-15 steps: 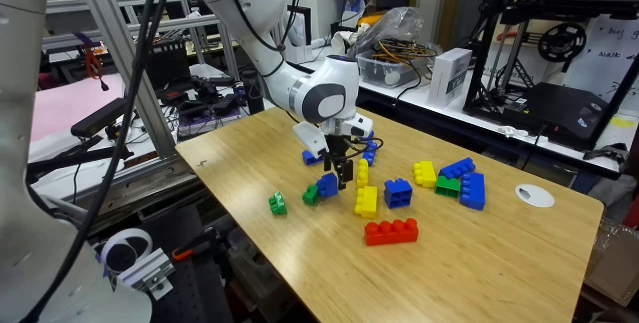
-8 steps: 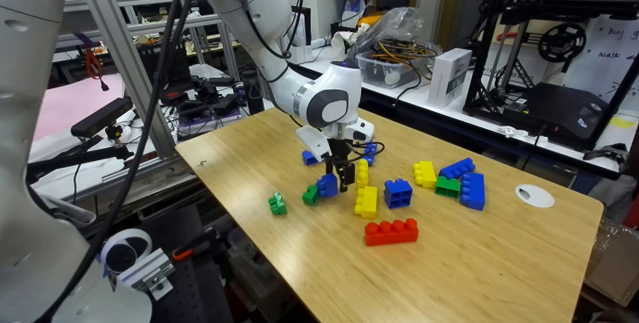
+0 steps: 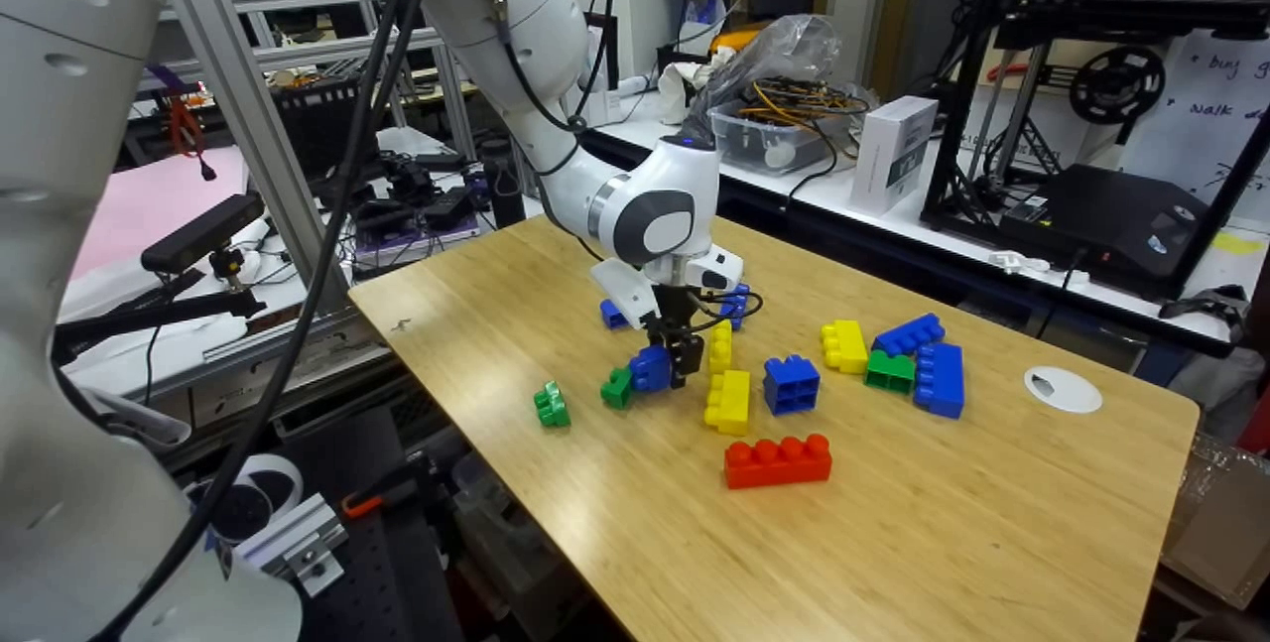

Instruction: Pick up the blue block and move it to the right side of the table.

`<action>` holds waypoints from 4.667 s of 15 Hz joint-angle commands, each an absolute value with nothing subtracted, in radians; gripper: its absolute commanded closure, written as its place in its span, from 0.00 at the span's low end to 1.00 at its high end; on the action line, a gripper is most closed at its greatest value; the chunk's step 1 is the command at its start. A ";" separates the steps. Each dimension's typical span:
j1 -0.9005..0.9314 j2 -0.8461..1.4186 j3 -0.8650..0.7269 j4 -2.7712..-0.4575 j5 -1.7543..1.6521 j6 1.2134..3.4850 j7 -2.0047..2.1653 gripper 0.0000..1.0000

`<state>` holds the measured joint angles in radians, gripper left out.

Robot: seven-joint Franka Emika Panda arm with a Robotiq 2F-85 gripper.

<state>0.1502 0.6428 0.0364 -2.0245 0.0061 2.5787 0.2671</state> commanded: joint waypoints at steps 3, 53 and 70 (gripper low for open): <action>0.169 0.652 0.024 -1.993 0.017 2.526 0.276 0.70; -0.172 0.698 -0.044 -1.406 0.144 1.991 -0.146 0.64; -0.171 0.698 -0.044 -1.402 0.142 1.985 -0.146 0.64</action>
<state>-0.1619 0.6971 -0.0542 -1.4062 0.1495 1.9877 -0.1494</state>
